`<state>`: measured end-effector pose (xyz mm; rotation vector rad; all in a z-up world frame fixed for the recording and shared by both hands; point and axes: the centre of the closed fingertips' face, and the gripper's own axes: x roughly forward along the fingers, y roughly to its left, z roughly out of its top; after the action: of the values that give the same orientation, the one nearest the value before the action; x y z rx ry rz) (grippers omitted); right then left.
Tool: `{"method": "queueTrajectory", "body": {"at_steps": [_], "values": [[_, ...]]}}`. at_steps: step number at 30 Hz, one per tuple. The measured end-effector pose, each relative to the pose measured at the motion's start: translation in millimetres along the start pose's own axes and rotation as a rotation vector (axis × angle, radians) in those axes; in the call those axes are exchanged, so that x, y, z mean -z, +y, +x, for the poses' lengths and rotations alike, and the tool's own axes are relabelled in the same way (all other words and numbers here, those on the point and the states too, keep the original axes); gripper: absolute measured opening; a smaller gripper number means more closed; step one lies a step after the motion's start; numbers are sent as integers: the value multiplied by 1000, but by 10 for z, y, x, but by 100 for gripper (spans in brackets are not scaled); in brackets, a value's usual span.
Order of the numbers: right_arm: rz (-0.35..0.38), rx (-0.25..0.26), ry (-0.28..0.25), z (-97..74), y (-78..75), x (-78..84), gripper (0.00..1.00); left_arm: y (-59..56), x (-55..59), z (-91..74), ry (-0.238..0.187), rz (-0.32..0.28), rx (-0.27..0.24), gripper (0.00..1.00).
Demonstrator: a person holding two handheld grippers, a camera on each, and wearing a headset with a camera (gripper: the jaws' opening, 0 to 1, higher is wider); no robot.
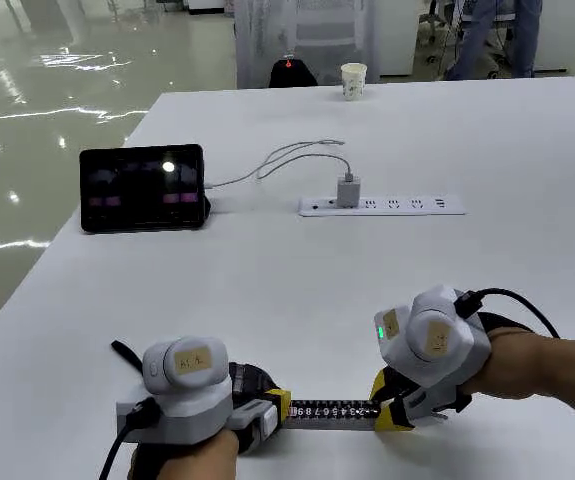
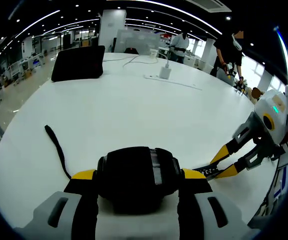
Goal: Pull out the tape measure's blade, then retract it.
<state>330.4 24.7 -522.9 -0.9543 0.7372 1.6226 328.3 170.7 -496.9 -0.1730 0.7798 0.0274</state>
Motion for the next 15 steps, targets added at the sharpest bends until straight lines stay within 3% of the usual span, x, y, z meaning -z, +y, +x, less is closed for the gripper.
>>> {"method": "queueTrajectory", "body": {"at_steps": [15], "values": [[-10, -1, -26, 99, -24, -189, 10, 3, 1, -2, 4, -6, 3, 59]]}}
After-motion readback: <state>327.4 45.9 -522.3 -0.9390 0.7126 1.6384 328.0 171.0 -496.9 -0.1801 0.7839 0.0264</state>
